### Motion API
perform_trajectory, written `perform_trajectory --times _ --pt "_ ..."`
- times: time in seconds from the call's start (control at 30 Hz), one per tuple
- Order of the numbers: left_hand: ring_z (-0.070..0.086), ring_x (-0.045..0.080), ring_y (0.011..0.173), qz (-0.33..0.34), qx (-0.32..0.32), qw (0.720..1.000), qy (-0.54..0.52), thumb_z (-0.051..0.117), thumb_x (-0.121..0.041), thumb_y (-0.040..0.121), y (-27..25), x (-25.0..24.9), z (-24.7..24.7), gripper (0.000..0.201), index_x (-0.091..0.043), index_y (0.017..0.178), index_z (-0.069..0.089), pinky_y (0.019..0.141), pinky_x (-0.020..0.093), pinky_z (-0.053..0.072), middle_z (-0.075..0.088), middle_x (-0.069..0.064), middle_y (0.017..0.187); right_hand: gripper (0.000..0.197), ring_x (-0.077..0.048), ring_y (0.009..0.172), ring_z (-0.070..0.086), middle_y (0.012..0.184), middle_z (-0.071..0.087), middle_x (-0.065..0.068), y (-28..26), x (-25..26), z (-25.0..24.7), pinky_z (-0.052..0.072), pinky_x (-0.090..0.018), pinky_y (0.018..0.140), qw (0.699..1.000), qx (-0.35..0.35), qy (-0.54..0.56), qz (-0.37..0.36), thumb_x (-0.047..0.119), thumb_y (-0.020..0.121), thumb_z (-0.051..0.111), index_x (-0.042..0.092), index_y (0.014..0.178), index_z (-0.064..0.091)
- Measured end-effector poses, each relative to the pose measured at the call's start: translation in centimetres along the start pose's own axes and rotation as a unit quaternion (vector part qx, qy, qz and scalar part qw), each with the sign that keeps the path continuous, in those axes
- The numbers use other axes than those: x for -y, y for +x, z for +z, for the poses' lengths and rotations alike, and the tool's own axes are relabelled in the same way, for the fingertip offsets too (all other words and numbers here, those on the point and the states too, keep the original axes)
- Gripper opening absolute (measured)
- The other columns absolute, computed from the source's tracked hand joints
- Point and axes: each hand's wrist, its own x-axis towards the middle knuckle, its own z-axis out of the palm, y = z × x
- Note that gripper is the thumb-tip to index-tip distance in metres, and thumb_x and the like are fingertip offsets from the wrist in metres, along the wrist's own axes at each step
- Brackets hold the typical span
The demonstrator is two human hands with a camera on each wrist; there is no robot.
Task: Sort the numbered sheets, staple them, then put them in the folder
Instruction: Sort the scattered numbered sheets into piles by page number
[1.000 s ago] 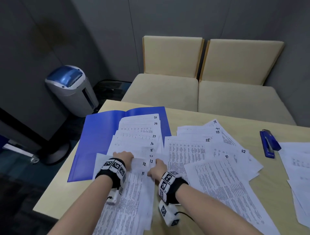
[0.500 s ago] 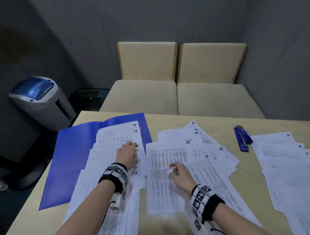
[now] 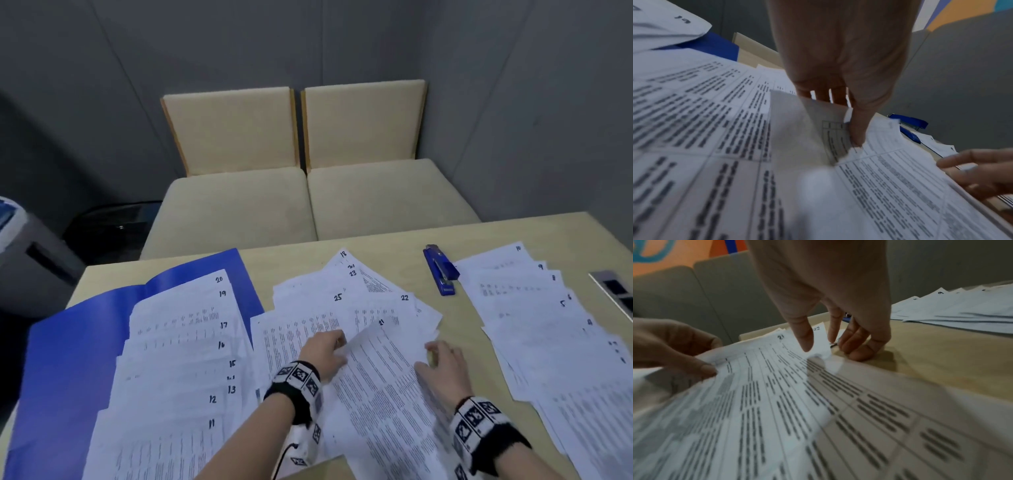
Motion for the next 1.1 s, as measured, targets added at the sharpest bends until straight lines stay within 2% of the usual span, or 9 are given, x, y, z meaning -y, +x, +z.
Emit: perform_trajectory --times 0.17,0.27,0.33,0.47,0.57,0.7,0.87,0.97,1.1 --pt "0.058 0.021 0.068 0.066 -0.001 0.997 0.039 0.052 -0.013 0.086 0.3 0.3 -1.8 0.012 -0.015 0.076 0.056 0.068 0.032 0.051 0.061 0.002 0.072 0.033 -0.023 0.107 0.045 0.107 0.048 -0.006 1.9 2.2 0.3 0.042 -0.034 0.091 0.999 0.013 0.007 -0.036 0.035 0.078 0.071 0.026 0.106 0.054" --pt "0.059 0.02 0.076 0.085 -0.007 0.994 0.067 0.052 -0.022 0.089 1.2 0.7 -3.2 0.013 -0.016 0.084 0.062 0.068 0.027 0.046 0.069 0.005 0.084 0.014 -0.024 0.093 0.053 0.088 0.055 -0.005 2.8 3.7 0.4 0.043 -0.031 0.081 0.999 0.01 0.042 -0.025 0.025 0.079 0.069 0.023 0.074 0.056" --pt "0.06 0.02 0.09 0.061 -0.048 0.995 0.054 0.053 -0.031 0.091 2.4 1.6 -4.2 0.021 -0.018 0.1 0.066 0.08 0.031 0.049 0.068 0.003 0.099 0.024 -0.023 0.08 0.053 0.073 0.052 0.0 3.1 4.1 0.5 0.042 -0.03 0.076 0.997 0.016 0.072 -0.008 0.016 0.082 0.065 0.021 0.065 0.05" --pt "0.04 0.025 0.125 -0.033 -0.127 0.983 0.126 0.051 -0.03 0.092 5.3 3.2 -6.4 0.047 -0.018 0.136 0.039 0.103 0.043 0.039 0.042 0.006 0.136 0.026 -0.02 0.072 0.05 0.067 0.05 0.002 3.1 4.2 0.4 0.038 -0.028 0.065 0.997 0.029 0.069 0.009 0.013 0.083 0.063 0.018 0.063 0.047" --pt "0.016 0.026 0.144 -0.082 -0.074 0.98 0.163 0.055 -0.034 0.089 7.0 3.8 -7.7 0.078 -0.016 0.15 0.009 0.116 0.054 0.016 0.018 0.005 0.155 0.02 -0.019 0.077 0.052 0.074 0.052 0.001 3.7 4.2 0.2 0.038 -0.026 0.063 0.996 0.09 0.028 0.008 0.013 0.081 0.065 0.016 0.07 0.049" --pt "0.032 0.031 0.132 -0.097 -0.05 0.977 0.183 0.07 -0.029 0.077 7.2 3.9 -7.4 0.089 -0.017 0.146 0.016 0.114 0.055 0.018 0.033 0.012 0.139 0.029 -0.025 0.097 0.056 0.108 0.052 -0.009 6.9 5.9 -1.0 0.046 -0.035 0.085 0.999 0.034 0.005 -0.038 0.017 0.082 0.067 0.014 0.107 0.054" --pt "0.044 0.028 0.107 -0.032 -0.158 0.971 0.179 0.059 -0.008 0.078 5.0 4.1 -5.0 0.047 -0.013 0.122 0.041 0.104 0.04 0.033 0.044 0.008 0.116 0.047 -0.033 0.12 0.05 0.134 0.051 -0.012 13.1 9.6 -1.7 0.043 -0.049 0.099 0.999 -0.008 -0.03 -0.031 0.015 0.086 0.058 0.015 0.131 0.045" --pt "0.045 0.027 0.101 -0.011 -0.183 0.969 0.163 0.055 -0.006 0.079 4.1 4.4 -4.2 0.039 -0.012 0.115 0.043 0.101 0.038 0.034 0.044 0.008 0.111 0.056 -0.031 0.123 0.043 0.133 0.047 -0.011 13.5 11.3 -0.5 0.04 -0.048 0.101 0.992 0.031 -0.12 -0.027 0.019 0.08 0.067 0.019 0.13 0.044" --pt "0.045 0.025 0.098 0.004 -0.2 0.968 0.153 0.054 -0.006 0.078 3.6 4.7 -3.6 0.036 -0.012 0.112 0.045 0.099 0.036 0.034 0.045 0.006 0.109 0.035 -0.027 0.118 0.036 0.12 0.045 -0.009 13.4 12.3 0.3 0.036 -0.045 0.1 0.98 0.049 -0.191 -0.013 0.013 0.076 0.066 0.024 0.105 0.049"
